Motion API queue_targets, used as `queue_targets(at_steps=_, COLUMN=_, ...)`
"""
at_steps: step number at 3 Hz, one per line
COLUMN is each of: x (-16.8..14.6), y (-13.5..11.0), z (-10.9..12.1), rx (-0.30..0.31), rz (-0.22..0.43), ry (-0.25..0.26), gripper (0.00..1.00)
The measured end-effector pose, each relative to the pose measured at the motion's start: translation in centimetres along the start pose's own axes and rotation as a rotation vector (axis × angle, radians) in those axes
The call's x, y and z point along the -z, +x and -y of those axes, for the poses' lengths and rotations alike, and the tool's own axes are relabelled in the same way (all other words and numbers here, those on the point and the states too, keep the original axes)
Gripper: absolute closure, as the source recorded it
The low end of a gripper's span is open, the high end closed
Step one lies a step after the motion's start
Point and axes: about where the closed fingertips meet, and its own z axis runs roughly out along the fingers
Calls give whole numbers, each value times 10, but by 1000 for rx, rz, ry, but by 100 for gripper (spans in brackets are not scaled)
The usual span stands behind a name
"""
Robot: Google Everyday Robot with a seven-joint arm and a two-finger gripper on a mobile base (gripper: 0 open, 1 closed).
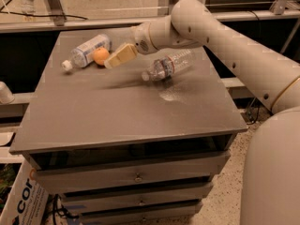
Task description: Move orange near blue plastic bottle
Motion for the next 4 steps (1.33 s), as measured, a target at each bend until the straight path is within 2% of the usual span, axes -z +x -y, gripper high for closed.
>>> queue_targets(at_steps=1, x=18, y=-11, z=-5, rx=38, rz=25, ry=-21, gripper=0)
queue_targets(at_steps=2, x=18, y=-11, z=-5, rx=38, rz=25, ry=-21, gripper=0)
queue_targets(at_steps=3, x=43, y=-9, z=5, rx=74, rz=-5, ry=-3, gripper=0)
queue_targets(at_steps=4, x=43, y=-9, z=5, rx=75, rz=-6, ry=-2, gripper=0)
